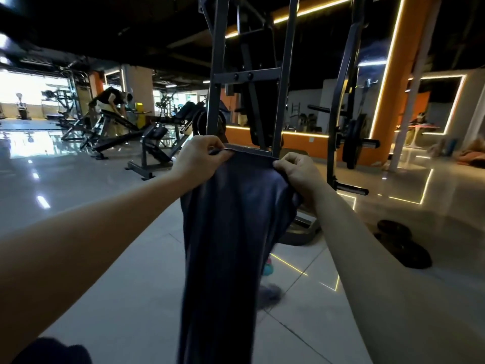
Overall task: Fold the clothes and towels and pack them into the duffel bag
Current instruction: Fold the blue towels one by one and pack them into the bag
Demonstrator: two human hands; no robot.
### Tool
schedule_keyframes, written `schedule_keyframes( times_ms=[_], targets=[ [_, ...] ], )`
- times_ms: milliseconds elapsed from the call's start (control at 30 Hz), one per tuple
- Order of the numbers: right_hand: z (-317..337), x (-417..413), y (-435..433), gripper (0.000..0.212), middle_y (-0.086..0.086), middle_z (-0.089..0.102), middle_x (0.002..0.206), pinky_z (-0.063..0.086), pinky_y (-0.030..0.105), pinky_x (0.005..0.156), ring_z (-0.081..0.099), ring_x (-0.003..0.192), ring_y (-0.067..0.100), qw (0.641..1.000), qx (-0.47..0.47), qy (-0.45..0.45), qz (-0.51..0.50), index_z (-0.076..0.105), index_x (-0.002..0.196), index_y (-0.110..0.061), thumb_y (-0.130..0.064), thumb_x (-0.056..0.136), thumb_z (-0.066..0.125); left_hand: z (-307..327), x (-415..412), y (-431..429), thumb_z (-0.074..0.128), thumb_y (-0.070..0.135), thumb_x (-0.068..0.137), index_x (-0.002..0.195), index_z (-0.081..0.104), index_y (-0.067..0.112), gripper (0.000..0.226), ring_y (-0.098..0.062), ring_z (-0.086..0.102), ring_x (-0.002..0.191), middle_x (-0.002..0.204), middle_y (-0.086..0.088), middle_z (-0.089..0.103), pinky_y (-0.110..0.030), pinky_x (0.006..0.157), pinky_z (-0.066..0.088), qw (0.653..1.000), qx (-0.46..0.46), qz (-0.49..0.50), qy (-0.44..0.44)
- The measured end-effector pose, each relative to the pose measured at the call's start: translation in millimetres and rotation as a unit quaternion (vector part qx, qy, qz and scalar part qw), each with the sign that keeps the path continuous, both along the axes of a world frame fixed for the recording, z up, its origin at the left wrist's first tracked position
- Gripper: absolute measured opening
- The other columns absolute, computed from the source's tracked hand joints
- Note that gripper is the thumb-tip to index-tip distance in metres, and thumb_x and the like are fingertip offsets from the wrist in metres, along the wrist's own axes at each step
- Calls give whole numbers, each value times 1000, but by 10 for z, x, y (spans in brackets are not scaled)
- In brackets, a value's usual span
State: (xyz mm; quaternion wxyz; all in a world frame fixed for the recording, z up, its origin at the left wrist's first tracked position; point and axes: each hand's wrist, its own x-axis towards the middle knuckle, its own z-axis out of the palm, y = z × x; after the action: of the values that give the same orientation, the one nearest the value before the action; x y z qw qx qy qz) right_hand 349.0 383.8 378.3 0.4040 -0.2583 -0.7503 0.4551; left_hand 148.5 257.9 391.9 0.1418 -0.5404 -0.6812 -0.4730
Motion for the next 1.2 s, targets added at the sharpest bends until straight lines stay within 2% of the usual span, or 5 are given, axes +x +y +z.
schedule_keyframes(
  times_ms=[167, 400, 567, 733, 1200],
  targets=[
    [-223, -55, -40, 21, 5, 66, 92, 50, 31, 73, 63, 84, 17, 991, 105, -63, -47, 64, 96, -12, -32, 96, 65, -169, -151, -263, 75, 42, 88, 74, 66, 29, 22, -7, 61, 82, 82, 12, 65, -35, 81, 50, 993, -111, 6, 47],
    [-314, 38, -94, 30, 7, 74, 102, 57, 34, 81, 71, 95, 23, 956, 31, -220, 190, 75, 103, -14, -38, 86, 76, -377, -293, -632, 71, 49, 89, 70, 66, 27, 30, -15, 60, 78, 78, 6, 64, -35, 73, 47, 982, -153, 96, 63],
    [-398, 63, -117, 18, 11, 72, 109, 52, 35, 81, 67, 102, 25, 969, -3, -177, 175, 73, 107, -11, -15, 91, 69, -348, -287, -1064, 77, 48, 84, 77, 76, 10, 38, -11, 57, 62, 65, -1, 63, -27, 59, 44, 948, -284, 16, -142],
    [-369, 184, -250, 13, 10, 71, 104, 51, 33, 78, 66, 99, 24, 974, -39, -126, 183, 74, 101, -11, -15, 90, 69, -340, -429, -1474, 74, 24, 90, 99, 79, 12, 16, -21, 71, 86, 94, -8, 77, -28, 70, 55, 917, -299, -49, -261],
    [-21, 862, -1129, 11, 10, 61, 108, 49, 32, 76, 59, 94, 21, 943, -71, 140, 293, 64, 96, -16, -24, 89, 64, 123, 64, -2262, 75, 18, 81, 95, 75, 14, 15, -16, 67, 84, 92, -5, 72, -26, 71, 59, 926, -19, -104, -361]
  ],
)
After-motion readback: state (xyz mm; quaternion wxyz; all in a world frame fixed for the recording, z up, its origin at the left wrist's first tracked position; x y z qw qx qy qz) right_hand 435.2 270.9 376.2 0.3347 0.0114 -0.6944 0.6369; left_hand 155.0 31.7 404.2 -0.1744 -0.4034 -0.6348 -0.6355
